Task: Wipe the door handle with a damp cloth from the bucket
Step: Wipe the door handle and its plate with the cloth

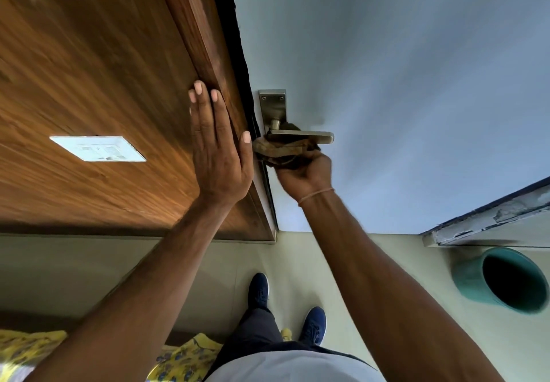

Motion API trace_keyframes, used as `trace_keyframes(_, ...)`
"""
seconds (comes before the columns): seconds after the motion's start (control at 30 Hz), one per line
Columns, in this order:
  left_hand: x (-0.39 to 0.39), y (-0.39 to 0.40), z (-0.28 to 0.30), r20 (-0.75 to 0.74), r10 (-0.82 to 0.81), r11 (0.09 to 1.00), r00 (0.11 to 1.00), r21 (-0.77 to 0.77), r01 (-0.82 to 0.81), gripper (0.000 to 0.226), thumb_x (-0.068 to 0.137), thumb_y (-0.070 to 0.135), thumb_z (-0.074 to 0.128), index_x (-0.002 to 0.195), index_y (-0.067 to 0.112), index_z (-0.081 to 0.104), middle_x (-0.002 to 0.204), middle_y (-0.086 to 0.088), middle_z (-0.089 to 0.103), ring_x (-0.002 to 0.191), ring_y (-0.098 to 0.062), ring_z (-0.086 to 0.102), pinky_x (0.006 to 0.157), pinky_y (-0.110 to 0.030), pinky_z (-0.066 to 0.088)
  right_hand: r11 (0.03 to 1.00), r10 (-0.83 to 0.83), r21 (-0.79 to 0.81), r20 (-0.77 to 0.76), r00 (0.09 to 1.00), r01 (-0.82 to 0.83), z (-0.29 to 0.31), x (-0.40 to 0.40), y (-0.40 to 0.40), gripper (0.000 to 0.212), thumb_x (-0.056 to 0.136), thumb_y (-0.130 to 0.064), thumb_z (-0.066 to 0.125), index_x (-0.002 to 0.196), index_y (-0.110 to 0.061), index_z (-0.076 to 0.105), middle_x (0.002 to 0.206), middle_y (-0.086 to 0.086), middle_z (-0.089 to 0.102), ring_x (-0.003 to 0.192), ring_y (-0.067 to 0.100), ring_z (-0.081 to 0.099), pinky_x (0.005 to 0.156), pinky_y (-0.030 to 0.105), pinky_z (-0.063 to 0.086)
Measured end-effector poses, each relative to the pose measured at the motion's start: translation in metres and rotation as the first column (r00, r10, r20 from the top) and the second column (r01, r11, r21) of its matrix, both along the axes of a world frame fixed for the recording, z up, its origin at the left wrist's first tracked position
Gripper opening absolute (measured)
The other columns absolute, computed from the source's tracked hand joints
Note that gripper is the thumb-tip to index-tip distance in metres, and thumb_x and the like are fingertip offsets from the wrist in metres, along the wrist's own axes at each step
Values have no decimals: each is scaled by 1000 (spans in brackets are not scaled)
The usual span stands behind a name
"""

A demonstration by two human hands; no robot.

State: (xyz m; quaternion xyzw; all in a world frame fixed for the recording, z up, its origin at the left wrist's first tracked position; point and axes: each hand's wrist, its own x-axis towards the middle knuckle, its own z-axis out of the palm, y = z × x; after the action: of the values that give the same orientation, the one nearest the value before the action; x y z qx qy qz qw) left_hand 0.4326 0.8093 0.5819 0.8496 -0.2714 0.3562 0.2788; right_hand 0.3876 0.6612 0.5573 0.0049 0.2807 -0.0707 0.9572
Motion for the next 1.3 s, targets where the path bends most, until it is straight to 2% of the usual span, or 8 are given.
trace_keyframes(0.23,2,1,-1,-2,-16,1000,1000,-4,16,68,106,22,48,159,-16,29,167,-41,27,160,-54,24,132,-63,28,993,-102,67,26,994,100,-2,-14,-24,73,78,2,36,147,-8,59,154,25,55,147,46,48,127,62,29)
trace_keyframes(0.37,1,0,0,-1,-14,1000,1000,-5,14,69,105,22,49,159,-17,29,167,-41,28,160,-54,25,133,-62,27,994,-52,95,72,996,45,-7,-1,-5,65,88,-4,31,146,-7,61,156,23,54,148,43,47,128,60,29)
trace_keyframes(0.5,1,-2,0,-8,-13,1000,1000,-9,13,69,105,22,48,158,-18,29,167,-42,28,159,-55,25,133,-62,27,998,15,64,-18,1000,-14,-4,5,7,58,99,-9,25,145,-3,60,147,29,59,147,48,46,127,60,29)
trace_keyframes(0.7,1,-4,0,1,-9,1000,1000,-25,9,69,105,21,48,157,-19,29,166,-43,28,159,-56,26,131,-64,28,987,-140,93,57,988,135,-16,-15,-40,76,81,1,34,152,-12,56,156,22,55,146,44,50,125,63,31)
trace_keyframes(0.9,1,-5,-1,-5,-5,1000,1000,-29,5,69,105,23,48,157,-19,29,166,-44,28,158,-57,25,132,-63,27,999,-8,44,6,1000,8,-1,0,-1,57,101,-8,23,146,-4,58,151,26,57,148,42,47,129,54,30)
trace_keyframes(1.0,1,-2,-2,-1,-4,1000,1000,-16,4,69,106,23,47,158,-17,29,166,-42,28,159,-56,26,132,-63,28,996,-85,48,72,994,81,-8,-13,-34,57,102,-8,20,131,1,68,153,27,55,148,44,48,126,61,31)
trace_keyframes(1.13,2,-1,-2,14,-3,1000,1000,-9,3,68,106,23,46,159,-17,29,167,-42,28,160,-54,25,133,-61,26,994,-105,29,113,988,102,-14,-14,-39,59,101,-7,18,132,-7,68,155,19,55,148,43,48,125,65,32)
trace_keyframes(1.3,0,-5,0,2,3,1000,1000,-15,-3,70,107,25,47,159,-17,28,166,-42,27,159,-55,24,133,-61,25,999,-7,-43,101,995,12,-3,-13,-27,57,101,-8,18,130,2,67,133,28,67,145,45,50,125,58,34)
